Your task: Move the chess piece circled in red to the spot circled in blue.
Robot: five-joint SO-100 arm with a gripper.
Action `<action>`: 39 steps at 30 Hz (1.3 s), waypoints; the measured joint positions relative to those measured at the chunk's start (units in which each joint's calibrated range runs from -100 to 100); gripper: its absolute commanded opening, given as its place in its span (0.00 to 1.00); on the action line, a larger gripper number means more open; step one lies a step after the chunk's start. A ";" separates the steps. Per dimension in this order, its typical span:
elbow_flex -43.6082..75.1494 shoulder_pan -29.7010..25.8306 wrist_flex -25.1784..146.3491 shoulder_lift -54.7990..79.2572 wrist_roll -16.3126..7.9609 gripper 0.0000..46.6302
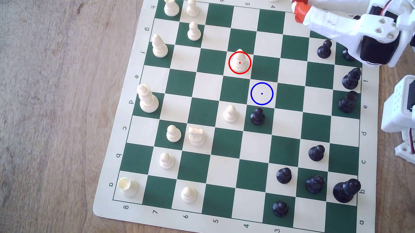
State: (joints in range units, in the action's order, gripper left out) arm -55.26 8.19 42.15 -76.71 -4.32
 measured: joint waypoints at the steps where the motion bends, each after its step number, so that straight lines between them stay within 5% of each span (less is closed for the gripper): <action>1: 4.34 0.52 2.39 5.19 -1.37 0.01; 11: 23.59 4.65 18.17 28.82 -6.20 0.03; 23: 54.77 8.70 39.52 56.05 -9.47 0.20; 28: 56.21 7.60 40.56 60.49 -10.55 0.33; 39: 56.48 7.37 38.17 69.46 -11.18 0.32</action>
State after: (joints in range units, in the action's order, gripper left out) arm 1.22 15.56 80.32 -7.25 -15.51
